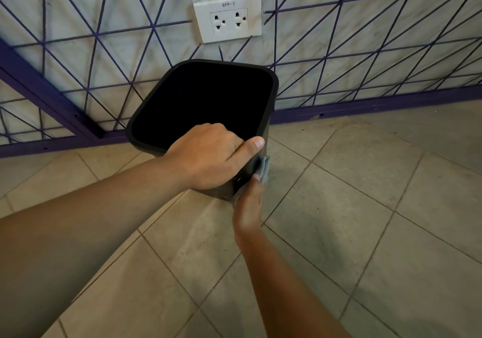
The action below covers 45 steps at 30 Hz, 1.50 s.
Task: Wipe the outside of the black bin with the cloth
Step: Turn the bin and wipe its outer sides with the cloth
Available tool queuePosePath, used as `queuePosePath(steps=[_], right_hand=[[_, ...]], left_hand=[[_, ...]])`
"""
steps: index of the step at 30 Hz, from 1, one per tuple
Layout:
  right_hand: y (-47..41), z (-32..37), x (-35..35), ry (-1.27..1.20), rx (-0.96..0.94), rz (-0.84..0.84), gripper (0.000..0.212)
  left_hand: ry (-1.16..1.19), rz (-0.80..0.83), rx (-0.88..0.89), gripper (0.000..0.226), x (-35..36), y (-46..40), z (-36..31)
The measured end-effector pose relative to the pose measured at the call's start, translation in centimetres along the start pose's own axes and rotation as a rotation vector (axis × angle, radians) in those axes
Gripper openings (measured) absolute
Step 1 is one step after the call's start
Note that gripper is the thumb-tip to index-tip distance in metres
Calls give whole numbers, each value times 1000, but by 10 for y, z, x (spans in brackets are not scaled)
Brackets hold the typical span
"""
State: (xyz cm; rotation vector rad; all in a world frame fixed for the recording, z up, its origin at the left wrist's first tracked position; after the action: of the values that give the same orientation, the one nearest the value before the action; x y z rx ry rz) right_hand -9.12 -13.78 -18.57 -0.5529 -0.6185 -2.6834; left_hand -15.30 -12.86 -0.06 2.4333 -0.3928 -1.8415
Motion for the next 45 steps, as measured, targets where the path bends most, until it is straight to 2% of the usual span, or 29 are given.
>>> queuePosePath(steps=[4,9,12,13,17,22,27,29,31,32,35,36,38,39,42,45], right_hand=[[-12,0,-7,-75,20,-8,103],[-13,-7,-13,-26,18,7,89],[-12,4,-16,-34,43,12,63],[-9,6,-15,-34,42,36,63],[-12,-2,-18,-56,30,51,87],[-2,5,-12,2,49,64,82],[-19,-2,-31,37,77,63,50],[-8,1,-25,35,60,99,56],[-6,-3,-23,80,36,110,75],[-9,-2,-22,36,63,104,76],[-17,-1,-23,-30,54,107,57],[-12,1,-21,-16,41,115,61],[-2,1,-19,44,32,107,83],[-3,1,-20,48,63,104,86],[-6,10,-25,-7,141,78,54],[26,22,-22,68,200,150,50]], left_hand=[[12,6,3,66,-1,-1,0],[4,1,2,66,0,0,0],[11,4,-4,64,0,0,-1],[16,7,-5,64,0,0,0],[12,12,-1,65,0,-1,0],[18,10,4,64,0,-1,1],[14,4,4,62,1,0,2],[12,3,2,62,0,0,1],[10,4,5,63,0,0,1],[12,5,5,63,0,0,1],[13,-1,7,63,0,-1,1],[10,-6,8,62,0,0,1],[6,-9,12,63,0,-1,2],[11,-8,11,63,1,-1,2],[9,-3,13,63,1,-1,2],[-7,12,0,63,1,-1,1]])
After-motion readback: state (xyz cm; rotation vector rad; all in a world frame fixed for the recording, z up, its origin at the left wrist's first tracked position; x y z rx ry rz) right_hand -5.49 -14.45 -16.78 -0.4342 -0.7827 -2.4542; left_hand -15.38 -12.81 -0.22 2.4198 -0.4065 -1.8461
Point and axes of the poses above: each hand's wrist, its own y-axis away from the middle knuckle, its own x-axis out of the palm, z = x × y, the point moved 2 cm from there along -y, towards the middle knuckle, and after that the axes turned 14 degrees about z, right-handed, at the moved point
